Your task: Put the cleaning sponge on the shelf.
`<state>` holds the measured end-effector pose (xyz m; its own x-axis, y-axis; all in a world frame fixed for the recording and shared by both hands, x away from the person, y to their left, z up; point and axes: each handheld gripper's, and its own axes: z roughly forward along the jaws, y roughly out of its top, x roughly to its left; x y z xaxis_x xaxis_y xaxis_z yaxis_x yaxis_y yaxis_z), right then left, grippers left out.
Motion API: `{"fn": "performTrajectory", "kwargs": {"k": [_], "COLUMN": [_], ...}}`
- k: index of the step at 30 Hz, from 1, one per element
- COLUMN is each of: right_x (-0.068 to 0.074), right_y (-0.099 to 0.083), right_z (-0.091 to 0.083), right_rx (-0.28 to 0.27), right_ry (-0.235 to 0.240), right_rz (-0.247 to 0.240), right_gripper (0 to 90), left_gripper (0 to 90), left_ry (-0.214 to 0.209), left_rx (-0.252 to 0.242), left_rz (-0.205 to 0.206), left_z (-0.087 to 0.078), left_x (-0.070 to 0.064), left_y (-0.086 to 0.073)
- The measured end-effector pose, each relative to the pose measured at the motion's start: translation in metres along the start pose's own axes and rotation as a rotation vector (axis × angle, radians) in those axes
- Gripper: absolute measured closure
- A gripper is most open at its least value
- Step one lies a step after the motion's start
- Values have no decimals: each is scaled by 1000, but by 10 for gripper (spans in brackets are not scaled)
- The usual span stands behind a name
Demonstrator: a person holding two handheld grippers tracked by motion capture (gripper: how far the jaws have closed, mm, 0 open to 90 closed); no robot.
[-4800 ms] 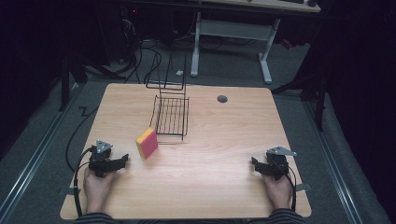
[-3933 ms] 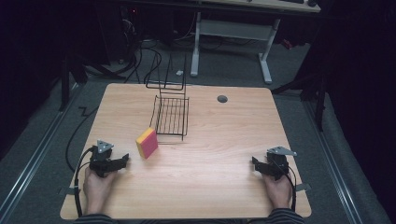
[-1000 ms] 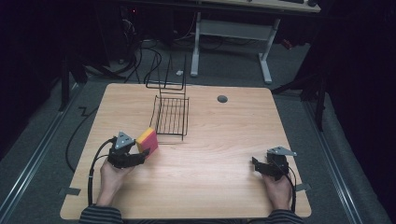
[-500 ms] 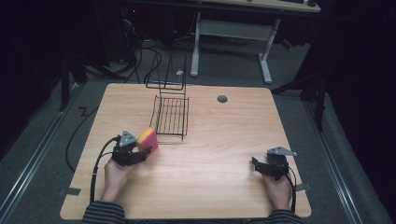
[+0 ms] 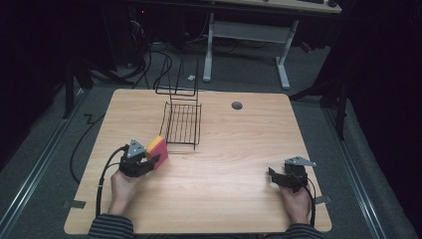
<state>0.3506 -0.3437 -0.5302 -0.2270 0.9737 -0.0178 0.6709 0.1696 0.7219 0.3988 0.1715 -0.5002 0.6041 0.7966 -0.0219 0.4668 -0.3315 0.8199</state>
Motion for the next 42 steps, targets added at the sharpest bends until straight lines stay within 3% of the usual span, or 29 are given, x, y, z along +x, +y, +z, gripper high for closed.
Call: {"fn": "performTrajectory", "kwargs": {"k": [7, 15, 28, 37, 42], "right_x": [0, 0, 0, 0, 0], "right_y": [0, 0, 0, 0, 0], "right_z": [0, 0, 0, 0, 0], "right_rx": [0, 0, 0, -1, -1], "right_ry": [0, 0, 1, 2, 3], "right_rz": [1, 0, -1, -1, -2], "right_gripper": [296, 295, 292, 291, 290], "left_gripper": [612, 612, 612, 613, 613], "left_ry": [-30, -47, -110, -127, -102], "left_rx": [-34, -41, -66, -62, -66], "left_rz": [-31, 2, -4, -1, 1], "left_z": [-13, -26, -30, -17, -5], "left_x": [0, -7, -12, -9, -6], "left_y": [4, 17, 44, 67, 77]}}
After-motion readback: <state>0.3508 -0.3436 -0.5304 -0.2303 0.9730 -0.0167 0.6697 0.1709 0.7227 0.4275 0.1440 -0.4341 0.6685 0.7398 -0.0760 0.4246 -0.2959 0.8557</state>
